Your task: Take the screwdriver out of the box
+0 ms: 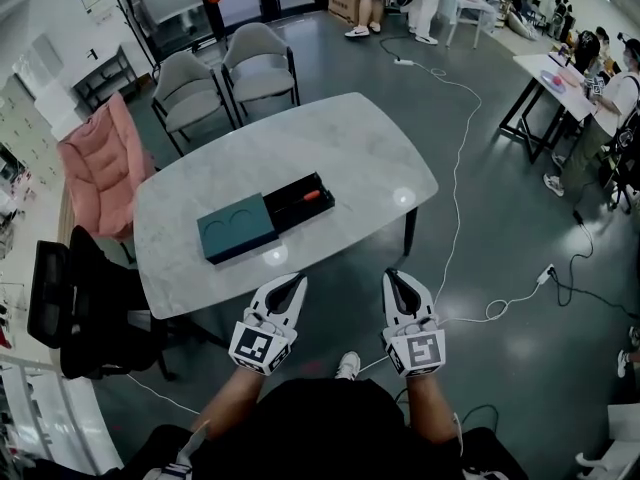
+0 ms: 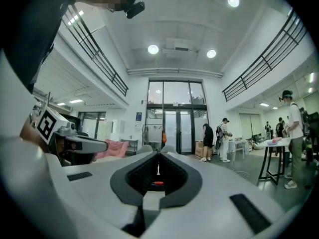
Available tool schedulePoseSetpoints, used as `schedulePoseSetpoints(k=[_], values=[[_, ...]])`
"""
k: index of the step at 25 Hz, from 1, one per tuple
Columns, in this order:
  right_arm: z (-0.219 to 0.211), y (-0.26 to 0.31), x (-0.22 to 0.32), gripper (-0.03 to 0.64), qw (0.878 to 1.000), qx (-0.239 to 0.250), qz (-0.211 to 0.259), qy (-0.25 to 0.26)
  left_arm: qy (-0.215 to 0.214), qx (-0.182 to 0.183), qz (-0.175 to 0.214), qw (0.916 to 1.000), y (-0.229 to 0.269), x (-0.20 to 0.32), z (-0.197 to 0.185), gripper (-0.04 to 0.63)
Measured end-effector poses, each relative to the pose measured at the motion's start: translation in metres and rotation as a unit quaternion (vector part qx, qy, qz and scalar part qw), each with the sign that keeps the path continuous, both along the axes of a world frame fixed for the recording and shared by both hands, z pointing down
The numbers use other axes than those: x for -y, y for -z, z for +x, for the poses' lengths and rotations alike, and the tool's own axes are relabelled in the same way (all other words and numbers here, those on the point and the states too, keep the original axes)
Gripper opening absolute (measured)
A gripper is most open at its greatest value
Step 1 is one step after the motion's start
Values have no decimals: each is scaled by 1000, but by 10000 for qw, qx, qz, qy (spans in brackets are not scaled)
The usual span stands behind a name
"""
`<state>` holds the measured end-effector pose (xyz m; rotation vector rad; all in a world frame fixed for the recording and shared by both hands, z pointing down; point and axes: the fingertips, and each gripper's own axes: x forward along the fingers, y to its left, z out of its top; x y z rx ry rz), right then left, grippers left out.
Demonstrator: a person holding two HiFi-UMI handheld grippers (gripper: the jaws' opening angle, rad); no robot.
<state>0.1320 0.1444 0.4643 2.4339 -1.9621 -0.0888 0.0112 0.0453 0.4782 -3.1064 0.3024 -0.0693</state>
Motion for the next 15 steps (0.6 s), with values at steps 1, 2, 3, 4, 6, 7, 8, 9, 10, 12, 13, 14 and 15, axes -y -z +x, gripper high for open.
schedulePoseSetpoints(k=[1, 2, 3, 4, 6, 7, 8, 9, 10, 12, 13, 14, 15], values=[[5, -1, 0, 25, 10000, 12, -10, 36, 46, 11, -20, 10000, -1, 0, 5, 5], [10, -3, 1, 25, 10000, 23, -22, 75, 88, 10, -31, 10000, -1, 1, 10, 5], [15, -5, 2, 25, 9999, 28, -38, 118, 128, 3, -38, 9999, -1, 2, 15, 4], [18, -6, 4, 25, 9998, 27, -58, 165, 167, -4, -54, 9998, -1, 3, 19, 5], [23, -8, 8, 25, 9997, 41, -63, 241, 227, 0, -88, 9997, -1, 5, 25, 5], [24, -8, 11, 25, 9996, 62, -53, 268, 249, 17, -95, 9996, -2, 6, 27, 5], [26, -9, 13, 25, 9995, 87, -50, 297, 276, 41, -101, 9996, -3, 8, 29, 5], [28, -10, 16, 25, 9994, 111, -62, 333, 311, 62, -111, 9994, -4, 10, 30, 5], [30, -12, 21, 25, 9992, 129, -83, 375, 348, 74, -117, 9993, -4, 13, 31, 4], [34, -16, 31, 25, 9988, 145, -122, 462, 424, 85, -127, 9990, -5, 22, 33, 4], [36, -17, 37, 25, 9985, 144, -132, 507, 466, 96, -145, 9988, -6, 27, 34, 4], [37, -17, 44, 25, 9983, 137, -135, 552, 493, 108, -154, 9986, -7, 32, 35, 5], [39, -17, 50, 25, 9981, 125, -134, 590, 505, 113, -152, 9985, -7, 38, 37, 5]])
